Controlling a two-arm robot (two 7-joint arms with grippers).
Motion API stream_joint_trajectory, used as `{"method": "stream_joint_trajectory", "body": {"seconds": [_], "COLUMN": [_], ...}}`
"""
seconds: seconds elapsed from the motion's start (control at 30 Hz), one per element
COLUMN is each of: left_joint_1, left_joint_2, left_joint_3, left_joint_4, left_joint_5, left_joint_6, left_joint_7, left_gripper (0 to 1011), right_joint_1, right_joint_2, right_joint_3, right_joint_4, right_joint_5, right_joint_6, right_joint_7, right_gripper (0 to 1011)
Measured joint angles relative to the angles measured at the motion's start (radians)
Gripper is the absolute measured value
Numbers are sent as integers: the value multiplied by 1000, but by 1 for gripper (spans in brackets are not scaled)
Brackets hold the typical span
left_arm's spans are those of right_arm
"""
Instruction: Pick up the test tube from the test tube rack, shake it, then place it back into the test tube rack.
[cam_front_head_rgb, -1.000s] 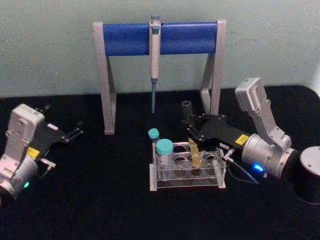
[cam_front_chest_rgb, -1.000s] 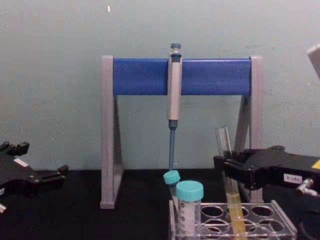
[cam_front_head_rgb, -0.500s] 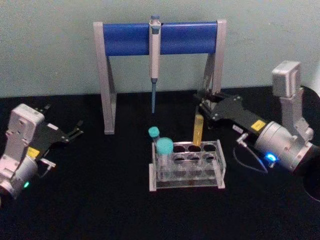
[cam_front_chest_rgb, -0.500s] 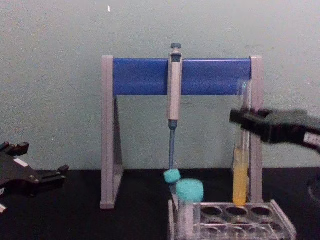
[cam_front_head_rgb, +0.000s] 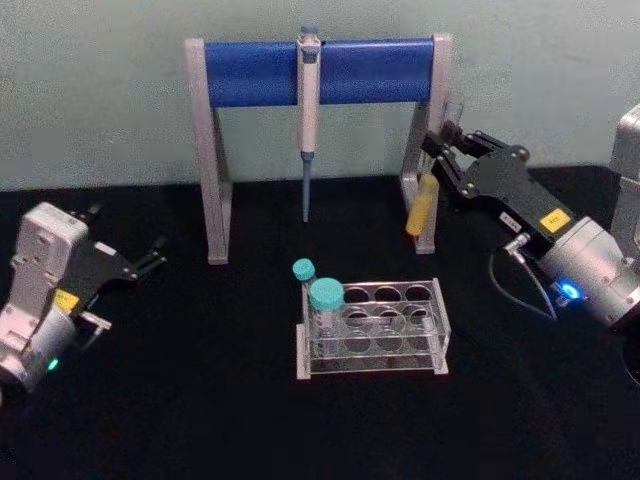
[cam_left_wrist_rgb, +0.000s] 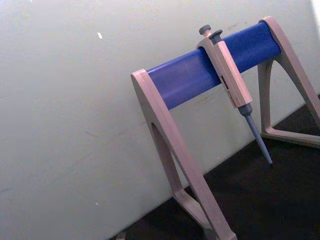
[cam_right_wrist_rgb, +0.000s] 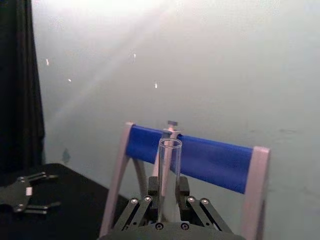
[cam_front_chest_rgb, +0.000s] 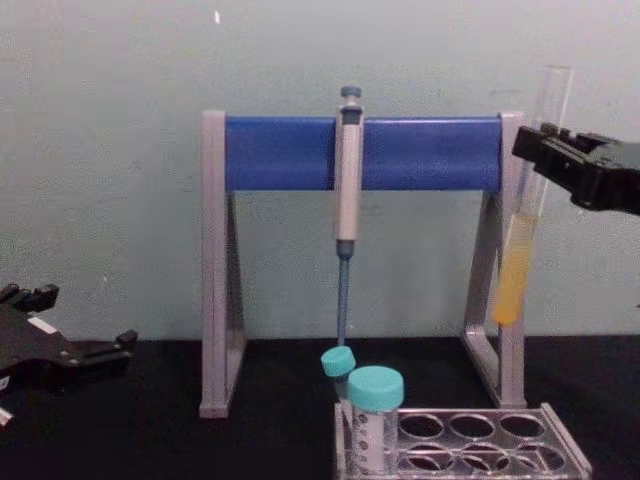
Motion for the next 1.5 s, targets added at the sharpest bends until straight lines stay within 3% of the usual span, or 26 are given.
{"method": "stream_joint_trajectory", "body": {"seconds": [0.5,0.77,0.93,1.07,1.23,1.37,1.5], "left_joint_1": [0,0,0,0,0,0,0], "left_joint_2": [0,0,0,0,0,0,0], "left_joint_3": [0,0,0,0,0,0,0], "left_joint_4": [0,0,0,0,0,0,0], "left_joint_5": [0,0,0,0,0,0,0], "left_joint_6": [0,0,0,0,0,0,0], "left_joint_7": [0,0,0,0,0,0,0], "left_gripper": [1001,1001,1001,1001,1001,1001,1001], "right_joint_1": [-9,-8,-8,-9,-16,-28,-43], "right_joint_2": [-13,-20,-11,11,76,127,161], "right_joint_3": [15,18,11,4,-9,-16,-12], "right_joint_4": [4,4,4,-1,-17,-31,-41], "right_joint_5": [-48,-47,-19,22,79,77,44], "right_joint_6": [-20,-38,-58,-58,-11,20,24], "right_joint_7": [-11,11,66,122,202,211,169], "right_gripper": [232,232,232,232,232,232,232]}}
